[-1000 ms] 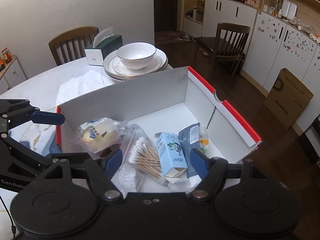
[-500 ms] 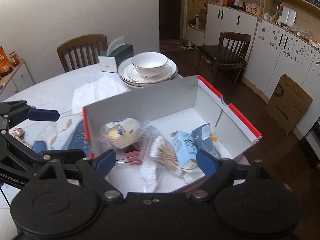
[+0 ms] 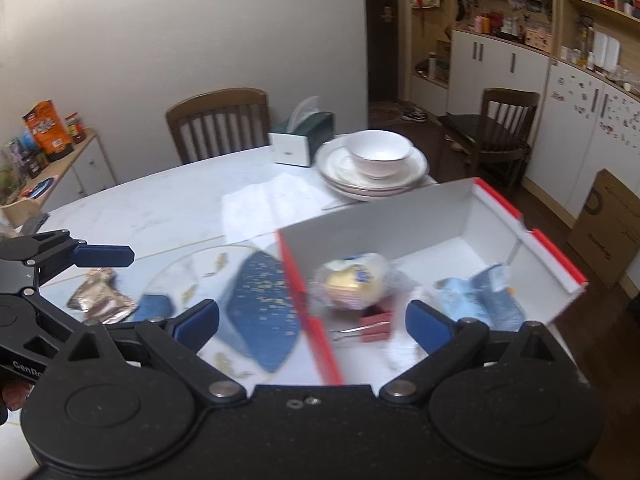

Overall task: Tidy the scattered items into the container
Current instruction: 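Withdraw both grippers from the box toward the remaining table items, then grasp the silver snack bag with the right gripper while the left grasps the cartoon cookie packet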

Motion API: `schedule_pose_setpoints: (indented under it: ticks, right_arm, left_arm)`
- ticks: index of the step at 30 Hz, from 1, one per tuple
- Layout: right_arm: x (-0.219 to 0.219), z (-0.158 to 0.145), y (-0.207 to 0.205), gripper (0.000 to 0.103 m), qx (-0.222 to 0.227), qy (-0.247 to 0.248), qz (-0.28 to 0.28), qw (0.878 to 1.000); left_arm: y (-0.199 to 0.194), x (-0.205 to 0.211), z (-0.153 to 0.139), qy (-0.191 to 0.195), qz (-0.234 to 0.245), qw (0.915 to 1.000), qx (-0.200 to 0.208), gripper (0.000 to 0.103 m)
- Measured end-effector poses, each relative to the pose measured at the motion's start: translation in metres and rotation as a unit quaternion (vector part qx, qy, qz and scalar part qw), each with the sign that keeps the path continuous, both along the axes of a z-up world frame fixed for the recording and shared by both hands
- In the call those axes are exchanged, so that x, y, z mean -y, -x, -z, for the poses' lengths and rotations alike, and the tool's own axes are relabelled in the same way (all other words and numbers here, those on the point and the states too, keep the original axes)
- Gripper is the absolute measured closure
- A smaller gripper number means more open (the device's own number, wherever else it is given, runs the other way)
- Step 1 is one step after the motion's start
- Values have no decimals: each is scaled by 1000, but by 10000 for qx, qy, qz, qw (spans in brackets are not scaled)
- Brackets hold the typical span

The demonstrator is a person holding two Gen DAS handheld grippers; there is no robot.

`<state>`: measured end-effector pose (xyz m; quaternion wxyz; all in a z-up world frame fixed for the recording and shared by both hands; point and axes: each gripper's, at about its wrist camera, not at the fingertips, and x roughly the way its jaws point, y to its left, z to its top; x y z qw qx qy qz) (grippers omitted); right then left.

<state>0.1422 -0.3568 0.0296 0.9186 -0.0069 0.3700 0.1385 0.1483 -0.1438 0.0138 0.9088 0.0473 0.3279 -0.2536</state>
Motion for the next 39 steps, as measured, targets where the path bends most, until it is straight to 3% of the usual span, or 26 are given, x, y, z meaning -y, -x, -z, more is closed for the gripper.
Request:
schedule_pose_setpoints:
  ticks: [10, 25, 39]
  right_arm:
    - [-66, 6, 5, 3, -14, -69, -417, 9991]
    - [-172, 25, 4, 3, 109, -13, -1273, 9918]
    - [-239, 58, -15, 3, -100, 153, -1834, 9829]
  left_arm:
    - [16, -79, 7, -112, -628, 9979, 57, 1]
    - [2, -188, 19, -267, -1568, 9873, 21, 1]
    - [-38, -239, 47, -290, -2137, 9757, -392, 1]
